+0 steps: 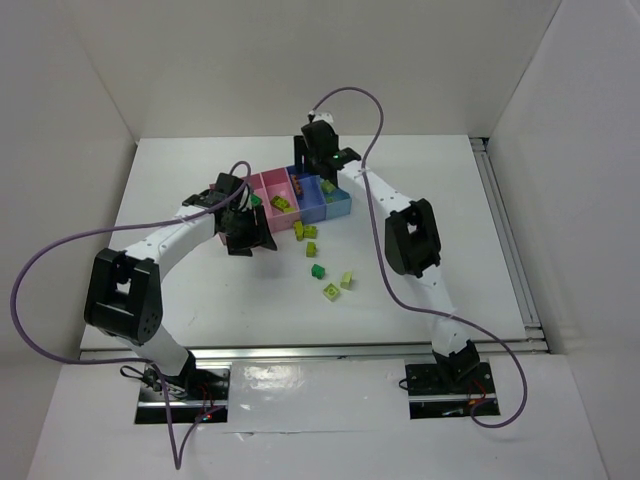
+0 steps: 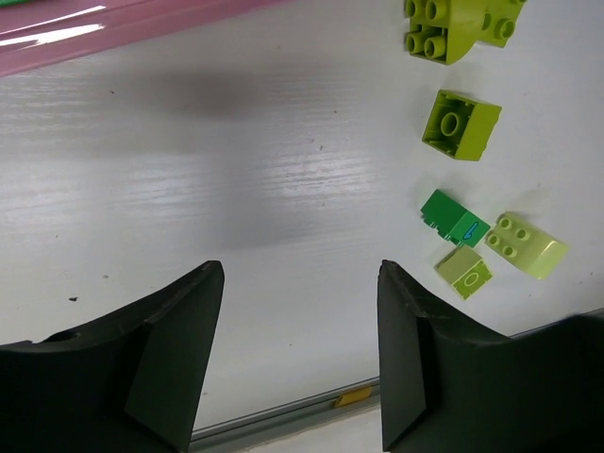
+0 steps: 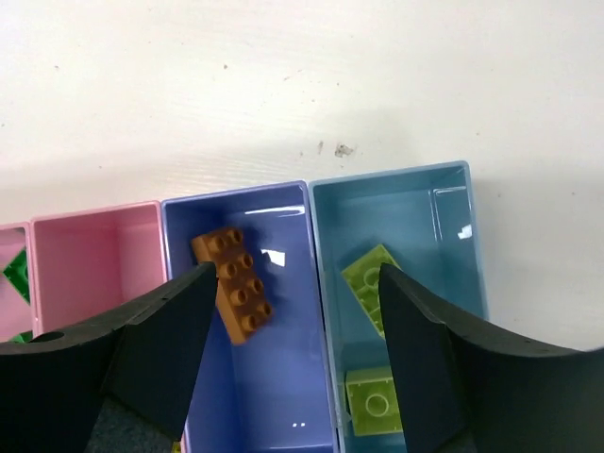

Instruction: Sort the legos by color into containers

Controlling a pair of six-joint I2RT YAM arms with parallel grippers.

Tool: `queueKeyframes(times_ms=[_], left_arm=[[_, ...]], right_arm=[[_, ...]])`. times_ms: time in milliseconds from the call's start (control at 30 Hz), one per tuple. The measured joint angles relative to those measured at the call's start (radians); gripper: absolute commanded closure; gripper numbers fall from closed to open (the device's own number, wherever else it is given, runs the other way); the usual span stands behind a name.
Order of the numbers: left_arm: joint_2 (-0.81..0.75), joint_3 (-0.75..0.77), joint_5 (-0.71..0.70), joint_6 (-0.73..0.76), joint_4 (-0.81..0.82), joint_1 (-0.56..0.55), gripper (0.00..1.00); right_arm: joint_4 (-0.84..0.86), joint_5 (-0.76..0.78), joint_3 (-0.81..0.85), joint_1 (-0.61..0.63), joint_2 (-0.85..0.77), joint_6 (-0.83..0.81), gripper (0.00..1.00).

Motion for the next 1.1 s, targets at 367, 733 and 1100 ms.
queueKeyframes(times_ms=[367, 733, 1100], left_arm=[[0.003, 0.036, -0.032, -0.001, 0.000, -0.055, 0.29], [0.126, 0.261, -0.117, 0.029, -0.024, -0.299, 0.18], [0.266, 0.353, -0.123, 0.003, -0.057, -0.425, 0.21]], right_arm=[[0.076, -0.001, -0.470, 0.000, -0.322, 0.027, 0.35], [0.033, 0.104, -1.095, -0.048, -0.956, 0.292, 0.13], [-0.009, -0.132, -1.506, -0.153, -1.178, 0.413, 0.13]])
